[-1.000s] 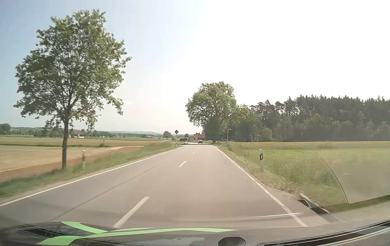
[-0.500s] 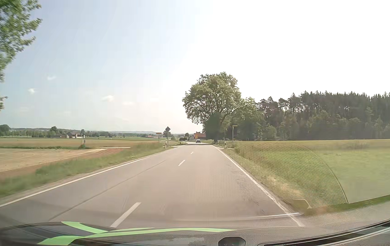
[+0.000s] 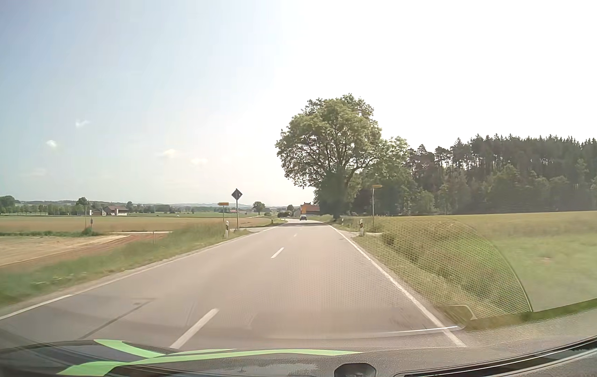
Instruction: Follow the waypoints while adhering to traffic rules and regulations
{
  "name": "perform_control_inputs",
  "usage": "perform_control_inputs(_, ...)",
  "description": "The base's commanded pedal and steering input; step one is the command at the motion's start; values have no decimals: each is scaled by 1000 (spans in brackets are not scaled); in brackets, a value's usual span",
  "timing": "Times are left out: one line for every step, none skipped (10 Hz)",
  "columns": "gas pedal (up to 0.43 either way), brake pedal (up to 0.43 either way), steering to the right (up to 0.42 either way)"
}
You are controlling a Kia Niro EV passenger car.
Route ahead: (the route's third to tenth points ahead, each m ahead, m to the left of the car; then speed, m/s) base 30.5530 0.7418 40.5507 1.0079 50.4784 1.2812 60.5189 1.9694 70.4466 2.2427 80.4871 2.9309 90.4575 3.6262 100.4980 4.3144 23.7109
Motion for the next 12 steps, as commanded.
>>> perform_control_inputs(59, 0, -7)
perform_control_inputs(67, 0, -7)
perform_control_inputs(79, 0, -7)
perform_control_inputs(79, 0, -7)
perform_control_inputs(87, 0, -7)
perform_control_inputs(98, 0, -7)
perform_control_inputs(110, 0, -6)
perform_control_inputs(110, 0, -5)
perform_control_inputs(118, 0, -3)
perform_control_inputs(118, 0, -2)
perform_control_inputs(118, 0, -2)
perform_control_inputs(118, 0, -2)
